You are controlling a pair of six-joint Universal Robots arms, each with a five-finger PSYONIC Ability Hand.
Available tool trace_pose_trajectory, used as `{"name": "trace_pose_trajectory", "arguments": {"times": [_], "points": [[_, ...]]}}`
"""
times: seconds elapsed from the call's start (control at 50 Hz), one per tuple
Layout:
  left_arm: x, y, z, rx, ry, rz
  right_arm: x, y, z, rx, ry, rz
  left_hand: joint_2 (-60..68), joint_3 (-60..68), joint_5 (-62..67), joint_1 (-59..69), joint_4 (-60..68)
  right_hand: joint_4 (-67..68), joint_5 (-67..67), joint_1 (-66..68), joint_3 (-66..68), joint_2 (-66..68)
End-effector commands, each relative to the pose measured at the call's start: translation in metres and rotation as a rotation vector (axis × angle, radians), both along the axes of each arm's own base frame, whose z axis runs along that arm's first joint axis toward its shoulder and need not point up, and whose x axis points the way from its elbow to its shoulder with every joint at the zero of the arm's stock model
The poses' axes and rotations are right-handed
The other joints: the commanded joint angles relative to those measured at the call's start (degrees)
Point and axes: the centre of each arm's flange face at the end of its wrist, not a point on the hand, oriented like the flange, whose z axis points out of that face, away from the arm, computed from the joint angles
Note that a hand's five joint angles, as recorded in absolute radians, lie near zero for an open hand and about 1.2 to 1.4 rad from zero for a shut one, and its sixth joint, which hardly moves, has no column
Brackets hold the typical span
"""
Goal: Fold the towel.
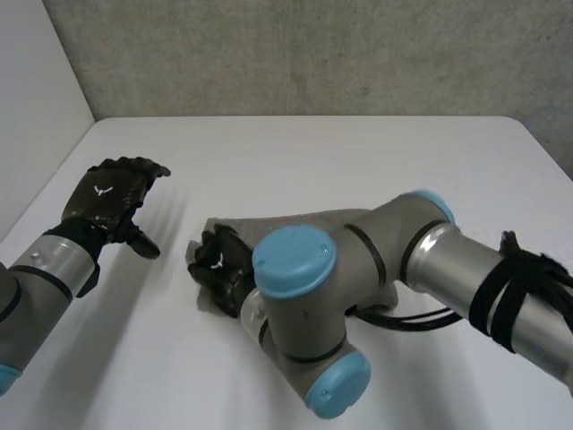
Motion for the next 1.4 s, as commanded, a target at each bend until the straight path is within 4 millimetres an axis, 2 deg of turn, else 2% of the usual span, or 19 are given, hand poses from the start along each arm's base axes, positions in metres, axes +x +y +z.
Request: {"name": "trace_pose_trajectory", "arguments": {"times": [0.02,0.06,0.08,0.12,0.2,0.28,0.4,0.48,0.56,0.6,0.76,0.94,1.1,1.14,1.26,1.32,1.36,1.38,1.4], "points": [[-0.012,0.006,0.007,-0.023,0.003,-0.041,-0.021,-0.003,0.035,-0.067,-0.038,-0.048,-2.3,-3.3,-1.1,-3.2,-3.8,-4.4,-23.8,-25.5,-3.0,-24.6],[-0.018,0.009,0.010,-0.034,0.005,-0.061,-0.041,-0.014,0.062,-0.069,-0.116,-0.112,-2.3,-3.3,-1.1,-3.2,-3.8,-4.4,-23.8,-25.5,-3.0,-24.6],[-0.022,0.010,0.014,-0.048,0.009,-0.076,-0.041,-0.014,0.062,-0.069,-0.116,-0.113,-2.3,-3.3,-1.1,-3.2,-3.8,-4.4,-23.8,-25.5,-3.0,-24.6],[-0.027,0.013,0.017,-0.058,0.013,-0.091,-0.072,-0.027,0.087,-0.038,-0.180,-0.199,-2.3,-3.3,-1.1,-3.2,-3.8,-4.4,-23.8,-25.5,-3.0,-24.6],[-0.042,0.023,0.022,-0.073,0.020,-0.140,-0.105,-0.034,0.098,0.008,-0.210,-0.281,-2.0,-3.3,-0.7,-2.9,-3.8,-4.4,-23.8,-25.5,-3.0,-24.6],[-0.054,0.032,0.019,-0.066,0.018,-0.168,-0.149,-0.037,0.073,0.115,-0.176,-0.382,-2.0,-3.3,-0.7,-2.9,-3.8,-4.4,-23.8,-25.5,-3.0,-24.6],[-0.068,0.044,0.003,-0.025,-0.002,-0.198,-0.182,-0.043,0.039,0.211,-0.124,-0.431,-1.8,-3.3,-0.6,-2.7,-3.8,-4.4,-23.8,-25.5,-3.0,-24.6],[-0.071,0.043,-0.003,-0.019,-0.005,-0.195,-0.204,-0.059,0.019,0.253,-0.149,-0.457,-1.8,-3.3,-0.6,-2.7,-3.8,-4.4,-13.5,-15.2,-3.0,-14.3],[-0.071,0.042,-0.004,-0.025,-0.004,-0.189,-0.207,-0.065,0.007,0.277,-0.156,-0.442,-1.8,-3.3,-0.6,-2.7,-3.8,-4.4,-4.5,-6.2,-3.0,-5.4],[-0.071,0.042,-0.004,-0.025,-0.004,-0.187,-0.208,-0.069,-0.010,0.315,-0.131,-0.448,-1.8,-3.3,-0.6,-2.7,-3.8,-4.4,10.5,8.8,-3.0,9.7],[-0.069,0.043,-0.004,-0.021,-0.001,-0.170,-0.214,-0.078,-0.021,0.352,-0.130,-0.463,-2.0,-3.3,-0.7,-2.9,-3.8,-4.4,44.6,42.8,-3.0,43.7],[-0.067,0.042,-0.002,-0.022,0.002,-0.154,-0.218,-0.078,-0.018,0.355,-0.131,-0.480,-2.2,-3.3,-0.9,-3.0,-3.8,-4.4,46.2,44.5,-3.0,45.4],[-0.065,0.043,-0.003,-0.019,0.002,-0.150,-0.245,-0.076,0.007,0.383,-0.127,-0.552,-2.3,-3.3,-1.1,-3.2,-3.8,-4.4,46.2,44.5,-3.0,45.4],[-0.064,0.042,-0.002,-0.020,0.002,-0.145,-0.256,-0.078,0.028,0.360,-0.134,-0.557,-2.3,-3.3,-1.1,-3.2,-3.8,-4.4,46.2,44.5,-3.0,45.4],[-0.061,0.040,0.000,-0.029,0.002,-0.134,-0.257,-0.086,0.066,0.239,-0.129,-0.514,-2.5,-3.3,-1.2,-3.4,-3.8,-4.4,46.2,44.5,-3.0,45.4],[-0.058,0.035,0.002,-0.034,0.005,-0.119,-0.243,-0.088,0.086,0.189,-0.146,-0.469,-2.5,-3.3,-1.2,-3.4,-3.8,-4.4,46.2,44.5,-3.0,45.4],[-0.057,0.033,0.003,-0.037,0.006,-0.113,-0.208,-0.076,0.105,0.165,-0.199,-0.353,-2.5,-3.3,-1.2,-3.4,-3.8,-4.4,46.2,44.5,-3.0,45.4],[-0.055,0.031,0.003,-0.039,0.006,-0.105,-0.208,-0.076,0.105,0.165,-0.199,-0.353,-2.7,-3.3,-1.4,-3.5,-3.8,-4.4,46.2,44.5,-3.0,45.4],[-0.055,0.031,0.003,-0.039,0.006,-0.105,-0.186,-0.067,0.105,0.183,-0.207,-0.288,-2.7,-3.3,-1.4,-3.6,-3.8,-4.4,46.2,44.5,-3.0,45.4]]}}
